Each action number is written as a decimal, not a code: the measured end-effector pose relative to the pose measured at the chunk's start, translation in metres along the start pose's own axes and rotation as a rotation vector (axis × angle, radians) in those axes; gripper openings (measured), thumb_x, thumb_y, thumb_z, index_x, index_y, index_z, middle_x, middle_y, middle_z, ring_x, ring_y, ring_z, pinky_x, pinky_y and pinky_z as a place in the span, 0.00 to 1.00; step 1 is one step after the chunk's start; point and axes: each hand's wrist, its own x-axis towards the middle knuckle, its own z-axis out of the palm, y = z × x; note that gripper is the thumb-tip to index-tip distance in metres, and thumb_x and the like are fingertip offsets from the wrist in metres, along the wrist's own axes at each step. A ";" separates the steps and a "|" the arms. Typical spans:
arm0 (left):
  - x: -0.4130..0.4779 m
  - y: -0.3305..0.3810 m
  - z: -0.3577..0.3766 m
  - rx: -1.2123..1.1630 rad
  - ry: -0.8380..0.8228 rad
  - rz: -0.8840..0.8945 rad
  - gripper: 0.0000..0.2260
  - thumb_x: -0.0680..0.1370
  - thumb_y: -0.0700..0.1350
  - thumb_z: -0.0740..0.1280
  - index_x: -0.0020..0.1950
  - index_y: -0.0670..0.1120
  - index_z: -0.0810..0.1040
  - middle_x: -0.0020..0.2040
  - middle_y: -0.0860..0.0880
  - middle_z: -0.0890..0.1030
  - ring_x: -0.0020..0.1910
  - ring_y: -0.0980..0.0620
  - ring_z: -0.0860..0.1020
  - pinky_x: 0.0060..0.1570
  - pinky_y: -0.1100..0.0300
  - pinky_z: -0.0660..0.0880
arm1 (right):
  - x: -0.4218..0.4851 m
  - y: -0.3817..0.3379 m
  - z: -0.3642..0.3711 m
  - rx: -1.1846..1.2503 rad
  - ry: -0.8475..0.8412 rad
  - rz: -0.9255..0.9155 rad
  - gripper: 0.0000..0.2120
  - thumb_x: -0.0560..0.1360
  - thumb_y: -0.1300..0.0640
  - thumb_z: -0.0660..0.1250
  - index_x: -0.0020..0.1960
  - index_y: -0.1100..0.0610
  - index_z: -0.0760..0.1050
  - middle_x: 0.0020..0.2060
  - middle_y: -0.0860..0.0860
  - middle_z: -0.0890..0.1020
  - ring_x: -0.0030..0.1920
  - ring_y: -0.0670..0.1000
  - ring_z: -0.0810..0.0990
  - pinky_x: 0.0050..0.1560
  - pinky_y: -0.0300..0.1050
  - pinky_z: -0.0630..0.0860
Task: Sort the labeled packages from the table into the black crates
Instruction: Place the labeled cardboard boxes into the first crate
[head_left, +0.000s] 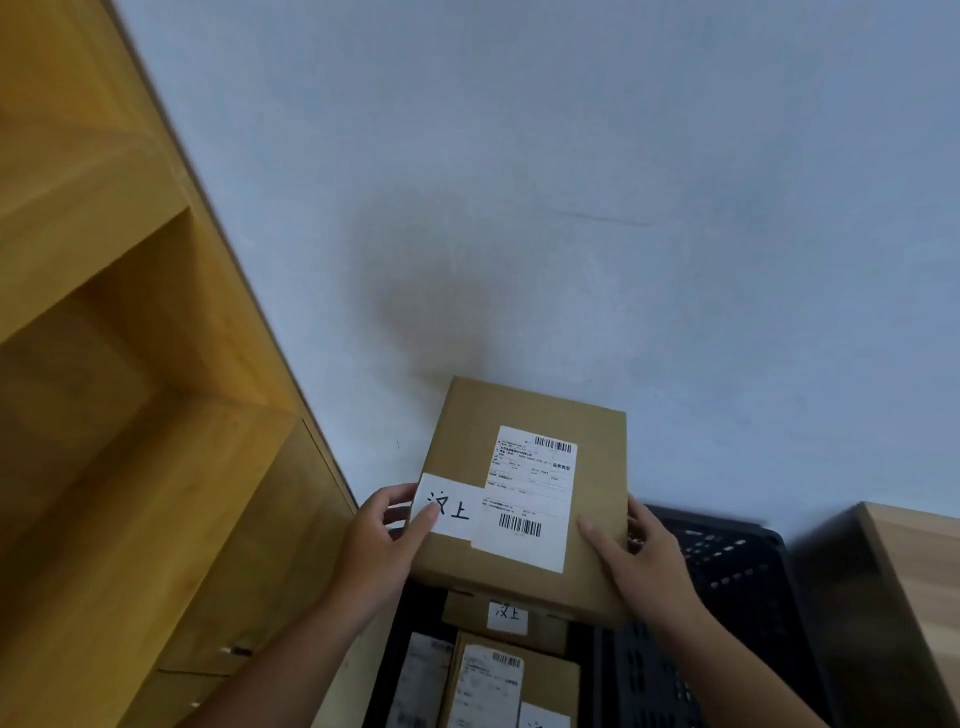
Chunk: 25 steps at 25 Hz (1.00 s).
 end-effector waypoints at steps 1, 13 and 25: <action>0.010 -0.009 0.000 0.002 -0.013 -0.009 0.17 0.77 0.56 0.73 0.65 0.58 0.76 0.61 0.54 0.81 0.61 0.51 0.79 0.53 0.50 0.84 | 0.007 0.006 0.005 -0.018 0.010 0.013 0.31 0.74 0.49 0.76 0.74 0.44 0.70 0.53 0.35 0.79 0.52 0.39 0.80 0.37 0.32 0.78; 0.084 -0.177 0.075 0.098 -0.070 -0.192 0.16 0.80 0.51 0.72 0.67 0.57 0.75 0.58 0.57 0.81 0.56 0.60 0.80 0.53 0.57 0.82 | 0.093 0.173 0.050 -0.141 0.001 0.170 0.37 0.76 0.51 0.74 0.80 0.46 0.60 0.65 0.43 0.75 0.54 0.38 0.78 0.44 0.29 0.77; 0.076 -0.252 0.084 0.158 -0.055 -0.266 0.17 0.79 0.49 0.73 0.64 0.62 0.74 0.55 0.65 0.78 0.54 0.67 0.78 0.50 0.67 0.77 | 0.088 0.250 0.086 -0.170 -0.036 0.294 0.38 0.79 0.54 0.70 0.83 0.51 0.53 0.77 0.49 0.68 0.75 0.51 0.70 0.74 0.56 0.70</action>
